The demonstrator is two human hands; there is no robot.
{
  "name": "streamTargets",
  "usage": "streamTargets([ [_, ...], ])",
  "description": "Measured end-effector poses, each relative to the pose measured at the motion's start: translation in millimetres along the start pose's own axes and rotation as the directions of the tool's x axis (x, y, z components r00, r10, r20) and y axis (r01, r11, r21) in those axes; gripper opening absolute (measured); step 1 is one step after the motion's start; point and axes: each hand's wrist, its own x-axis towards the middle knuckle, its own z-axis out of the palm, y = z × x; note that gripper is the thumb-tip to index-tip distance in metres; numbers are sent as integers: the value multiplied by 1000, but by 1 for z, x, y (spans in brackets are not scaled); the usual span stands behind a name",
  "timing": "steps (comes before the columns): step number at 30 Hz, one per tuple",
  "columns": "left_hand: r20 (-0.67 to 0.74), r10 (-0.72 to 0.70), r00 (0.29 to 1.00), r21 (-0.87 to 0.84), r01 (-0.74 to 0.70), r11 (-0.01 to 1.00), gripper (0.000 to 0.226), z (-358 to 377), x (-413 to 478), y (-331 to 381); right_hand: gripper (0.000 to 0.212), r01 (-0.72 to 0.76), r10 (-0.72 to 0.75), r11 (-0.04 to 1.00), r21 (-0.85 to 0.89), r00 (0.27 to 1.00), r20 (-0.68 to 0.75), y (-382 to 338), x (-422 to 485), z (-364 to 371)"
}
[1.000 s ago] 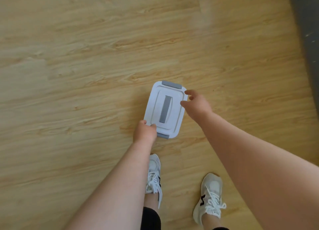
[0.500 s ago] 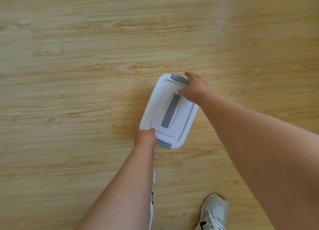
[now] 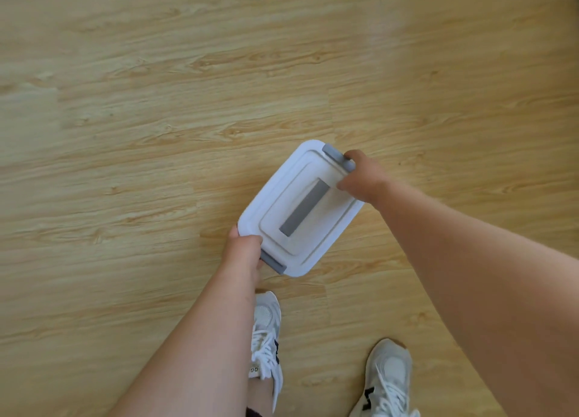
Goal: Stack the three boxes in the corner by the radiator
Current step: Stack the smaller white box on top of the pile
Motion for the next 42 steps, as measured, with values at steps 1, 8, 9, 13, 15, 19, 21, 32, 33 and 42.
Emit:
streamTargets([
  [1,4,21,1000,22,-21,1000,44,3,-10,6,63,-18,19,999,48,1000,-9,5,-10,-9],
  [8,32,177,984,178,-180,967,60,14,-88,50,60,-99,120,944,315,991,-50,38,-94,-69],
  [9,42,188,981,195,-192,962,63,17,-101,55,61,-104,132,928,358,990,-54,44,-109,-76],
  [13,60,258,964,296,-264,918,58,43,-162,76,66,-131,197,871,473,976,-92,70,-175,-114],
  [15,66,287,956,394,-289,872,45,56,-185,82,67,-131,224,839,528,968,-117,80,-200,-124],
  [19,190,428,883,493,-463,736,32,94,-232,83,65,-126,333,763,635,918,-218,109,-249,-151],
  [21,271,448,852,514,-521,681,46,114,-251,81,63,-120,384,725,678,888,-253,126,-267,-161],
  [32,550,423,720,577,-694,430,44,219,-361,23,61,-31,649,441,897,702,-294,237,-363,-196],
  [33,577,407,709,574,-706,415,44,229,-374,13,61,-21,675,413,910,678,-291,250,-375,-197],
  [42,770,342,539,498,-843,206,57,287,-475,-61,56,45,842,267,963,476,-255,328,-460,-198],
])
